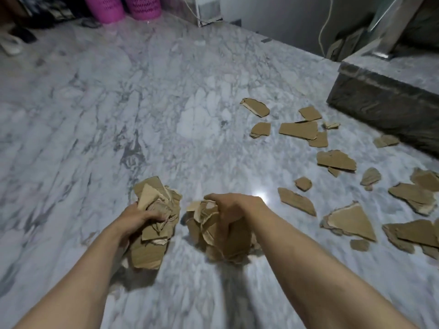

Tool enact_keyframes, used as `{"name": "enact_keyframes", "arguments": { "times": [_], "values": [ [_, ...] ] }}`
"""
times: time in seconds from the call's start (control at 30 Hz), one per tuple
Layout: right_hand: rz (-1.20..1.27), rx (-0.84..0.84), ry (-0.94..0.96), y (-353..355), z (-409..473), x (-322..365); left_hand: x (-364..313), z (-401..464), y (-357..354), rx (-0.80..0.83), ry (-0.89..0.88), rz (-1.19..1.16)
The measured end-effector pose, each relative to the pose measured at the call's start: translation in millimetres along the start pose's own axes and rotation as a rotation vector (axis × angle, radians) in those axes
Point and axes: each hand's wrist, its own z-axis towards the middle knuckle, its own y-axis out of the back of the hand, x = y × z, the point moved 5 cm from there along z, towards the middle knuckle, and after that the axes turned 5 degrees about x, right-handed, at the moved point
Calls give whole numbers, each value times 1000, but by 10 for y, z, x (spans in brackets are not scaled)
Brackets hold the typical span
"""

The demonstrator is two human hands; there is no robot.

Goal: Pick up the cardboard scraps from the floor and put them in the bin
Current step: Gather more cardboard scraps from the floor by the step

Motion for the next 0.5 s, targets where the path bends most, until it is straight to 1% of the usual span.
{"name": "enact_keyframes", "arguments": {
  "times": [0.03,0.1,0.2,0.27,0.37,0.5],
  "values": [
    [-33,9,-13,-82,94,33,96,-24,28,-1,12,-23],
    [-22,7,-50,-157,202,29,236,-57,53,15,7,-25],
    [-11,16,-85,-161,229,36,308,-80,84,13,-17,-23],
    [-7,-10,-84,-160,230,43,319,-44,58,14,-26,-36],
    [42,-38,-98,-170,231,-18,255,19,-90,44,-62,-45],
    [182,-6,-115,-65,83,-172,89,103,-252,96,-122,-66]
  ]
}}
